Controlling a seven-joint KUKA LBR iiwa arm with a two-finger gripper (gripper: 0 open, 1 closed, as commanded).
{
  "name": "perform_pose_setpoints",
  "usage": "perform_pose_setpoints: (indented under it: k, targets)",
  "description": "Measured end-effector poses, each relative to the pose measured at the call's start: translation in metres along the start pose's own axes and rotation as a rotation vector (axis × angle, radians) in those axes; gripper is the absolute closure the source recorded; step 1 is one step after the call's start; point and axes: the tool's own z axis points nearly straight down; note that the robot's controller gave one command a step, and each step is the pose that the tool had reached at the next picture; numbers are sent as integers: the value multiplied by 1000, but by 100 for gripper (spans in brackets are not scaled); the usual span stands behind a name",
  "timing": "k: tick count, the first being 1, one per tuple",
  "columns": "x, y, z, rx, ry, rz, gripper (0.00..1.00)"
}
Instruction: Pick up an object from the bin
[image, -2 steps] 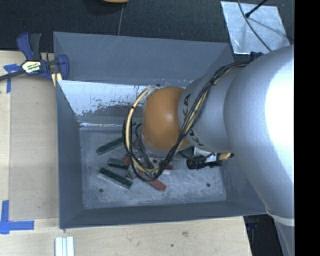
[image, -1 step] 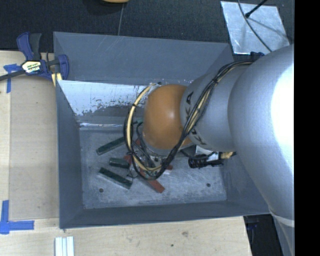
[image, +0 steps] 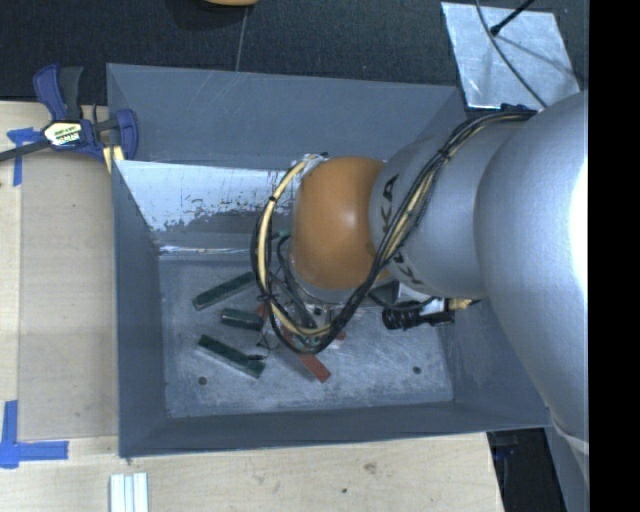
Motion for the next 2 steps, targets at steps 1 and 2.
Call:
perform_pose_setpoints:
  k: [1,2]
  targets:
    - [0,0,-20,-2,-2,0,100]
    - [-1,0,-29,-3,-5,0,100]
